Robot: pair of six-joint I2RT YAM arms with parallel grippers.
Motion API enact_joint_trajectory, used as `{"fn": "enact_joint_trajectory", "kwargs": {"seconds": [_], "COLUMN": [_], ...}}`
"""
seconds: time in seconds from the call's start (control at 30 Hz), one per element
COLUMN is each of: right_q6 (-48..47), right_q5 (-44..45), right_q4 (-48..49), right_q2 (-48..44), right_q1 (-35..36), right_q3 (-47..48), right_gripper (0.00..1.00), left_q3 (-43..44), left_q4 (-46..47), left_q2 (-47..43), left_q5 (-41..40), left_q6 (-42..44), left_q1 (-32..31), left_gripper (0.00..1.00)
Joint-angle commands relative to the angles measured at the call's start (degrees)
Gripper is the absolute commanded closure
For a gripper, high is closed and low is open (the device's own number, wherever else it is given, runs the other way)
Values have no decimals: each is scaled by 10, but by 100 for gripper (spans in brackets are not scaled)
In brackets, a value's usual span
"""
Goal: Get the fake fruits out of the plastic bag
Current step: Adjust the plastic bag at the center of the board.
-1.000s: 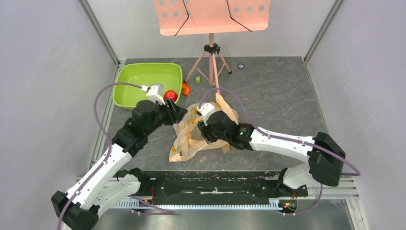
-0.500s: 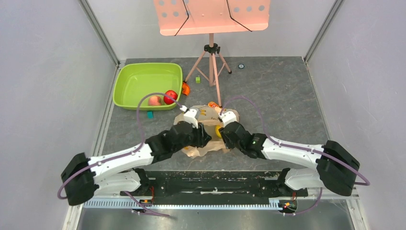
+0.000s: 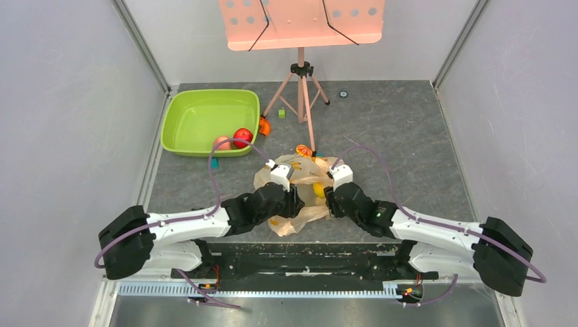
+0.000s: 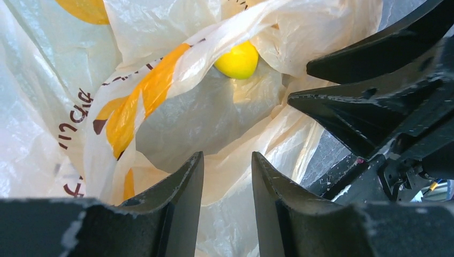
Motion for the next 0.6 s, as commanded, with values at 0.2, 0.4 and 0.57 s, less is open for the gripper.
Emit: {"fn": "enact_joint_trajectory", "kwargs": {"seconds": [0.2,0.4,0.57], "right_q6": [58,73,29], "right_q5": [-128,-108,-50], "right_q4": [162,186,195], "right_q2": [-16,62,123], "right_q1": [6,16,16], "right_q3": [22,58,92], "right_gripper": [50,53,55], "left_q3": [-18,-44,-66], "left_q4": [38,18,4], "left_q2": [-83,-132,-167], "left_q5": [-28,-54,-67], "left_q6": [-16,-25,-31], "left_q1": [-4,-4,-4], "left_gripper": [57,71,76]}}
